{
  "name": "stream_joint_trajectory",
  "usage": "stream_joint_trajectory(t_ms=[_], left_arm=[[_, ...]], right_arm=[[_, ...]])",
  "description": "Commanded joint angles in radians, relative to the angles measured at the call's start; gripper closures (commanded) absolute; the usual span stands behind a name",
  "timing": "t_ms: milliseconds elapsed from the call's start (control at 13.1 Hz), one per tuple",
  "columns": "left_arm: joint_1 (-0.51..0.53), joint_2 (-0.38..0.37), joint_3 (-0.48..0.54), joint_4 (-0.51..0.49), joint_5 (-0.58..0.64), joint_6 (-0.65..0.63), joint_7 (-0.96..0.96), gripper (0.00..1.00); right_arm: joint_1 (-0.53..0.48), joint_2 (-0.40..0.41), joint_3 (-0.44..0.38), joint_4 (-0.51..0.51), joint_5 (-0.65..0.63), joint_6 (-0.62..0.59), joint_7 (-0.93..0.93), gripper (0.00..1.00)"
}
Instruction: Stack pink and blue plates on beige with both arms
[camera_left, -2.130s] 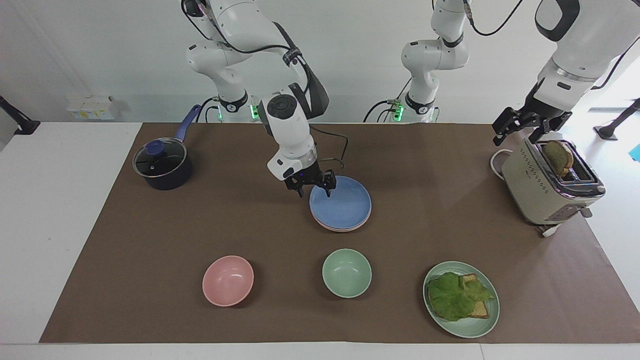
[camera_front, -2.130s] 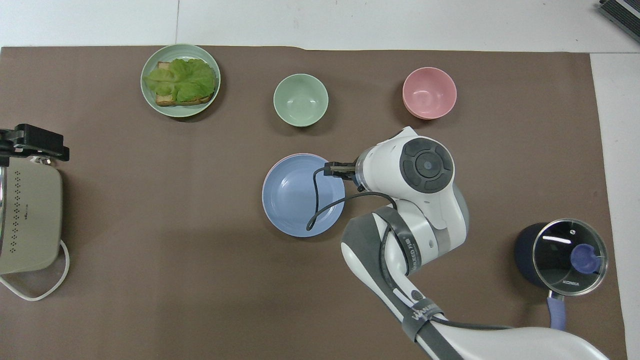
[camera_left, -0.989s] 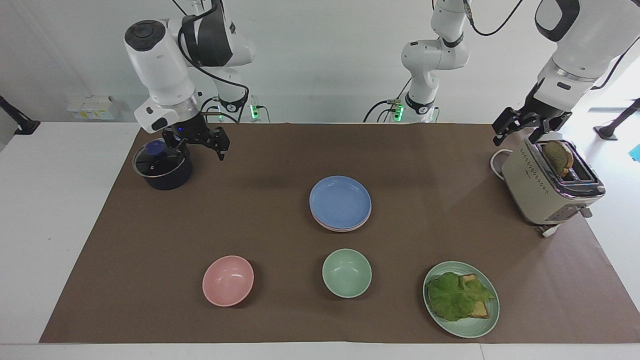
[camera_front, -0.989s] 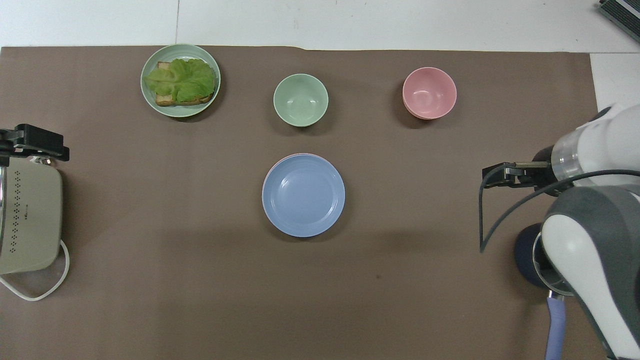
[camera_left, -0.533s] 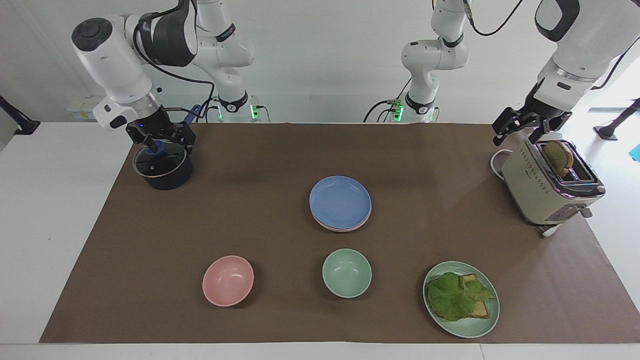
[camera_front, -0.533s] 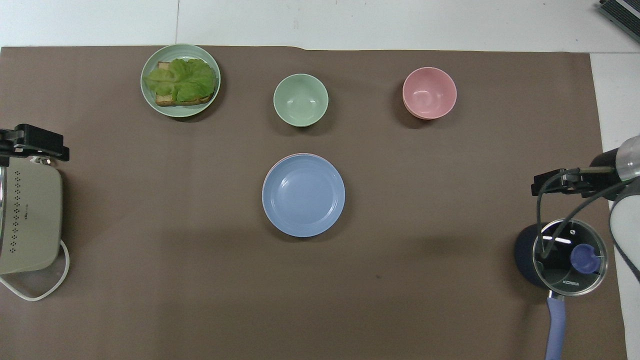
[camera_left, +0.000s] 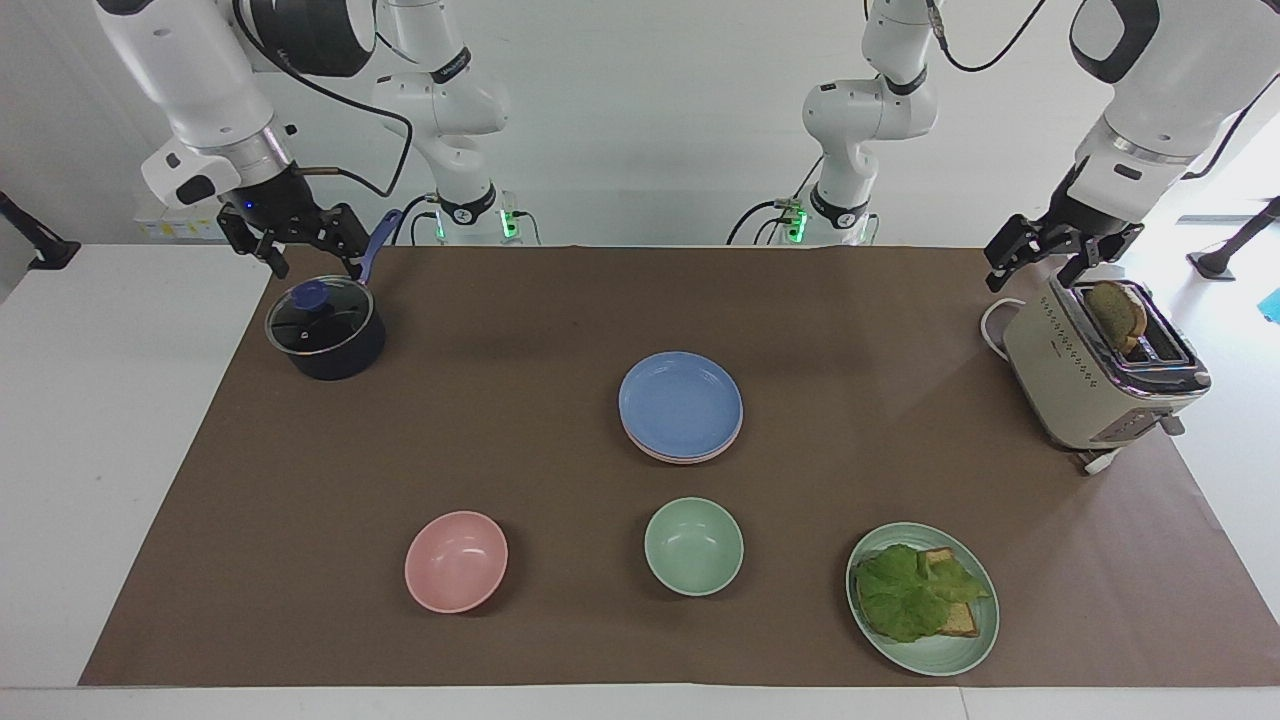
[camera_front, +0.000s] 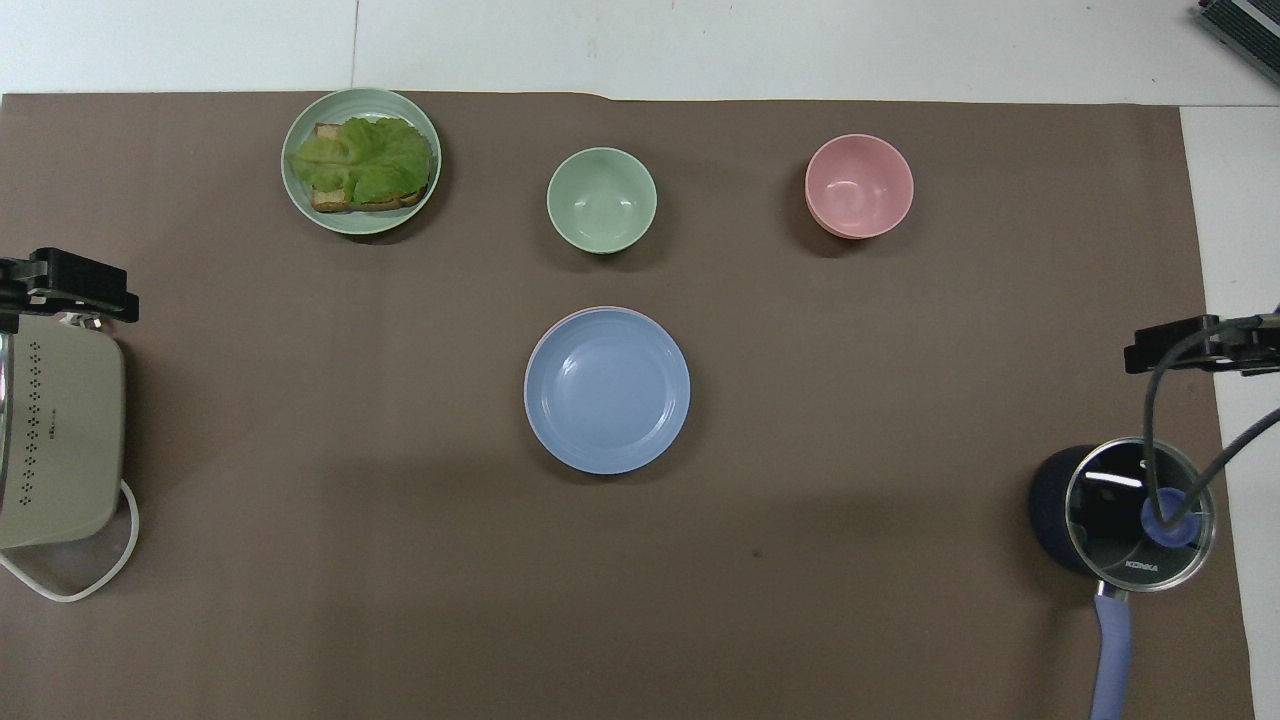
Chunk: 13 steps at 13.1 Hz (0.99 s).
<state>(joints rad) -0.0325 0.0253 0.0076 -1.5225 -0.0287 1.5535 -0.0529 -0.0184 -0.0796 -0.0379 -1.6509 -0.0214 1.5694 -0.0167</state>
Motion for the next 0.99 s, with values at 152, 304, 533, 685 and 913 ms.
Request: stream_joint_trajectory(t_ms=[152, 304, 533, 685, 913], left_arm=[[0.003, -0.004, -0.005, 0.001, 0.015, -0.013, 0.005, 0.0], [0.003, -0.004, -0.003, 0.001, 0.015, -0.013, 0.007, 0.0], [0.003, -0.004, -0.003, 0.001, 0.015, -0.013, 0.007, 0.0], [0.003, -0.004, -0.005, 0.001, 0.015, -0.013, 0.007, 0.0], [0.003, -0.004, -0.003, 0.001, 0.015, -0.013, 0.007, 0.0]], right_arm=[[0.001, 0.004, 0.015, 0.144, -0.031, -0.146, -0.016, 0.0], [0.001, -0.017, 0.016, 0.111, -0.019, -0.134, -0.017, 0.0], [0.003, -0.045, 0.016, 0.053, -0.015, -0.1, -0.034, 0.0], [0.001, -0.045, 0.016, 0.051, -0.015, -0.1, -0.06, 0.0], [0.001, -0.045, 0.016, 0.051, -0.014, -0.114, -0.06, 0.0]])
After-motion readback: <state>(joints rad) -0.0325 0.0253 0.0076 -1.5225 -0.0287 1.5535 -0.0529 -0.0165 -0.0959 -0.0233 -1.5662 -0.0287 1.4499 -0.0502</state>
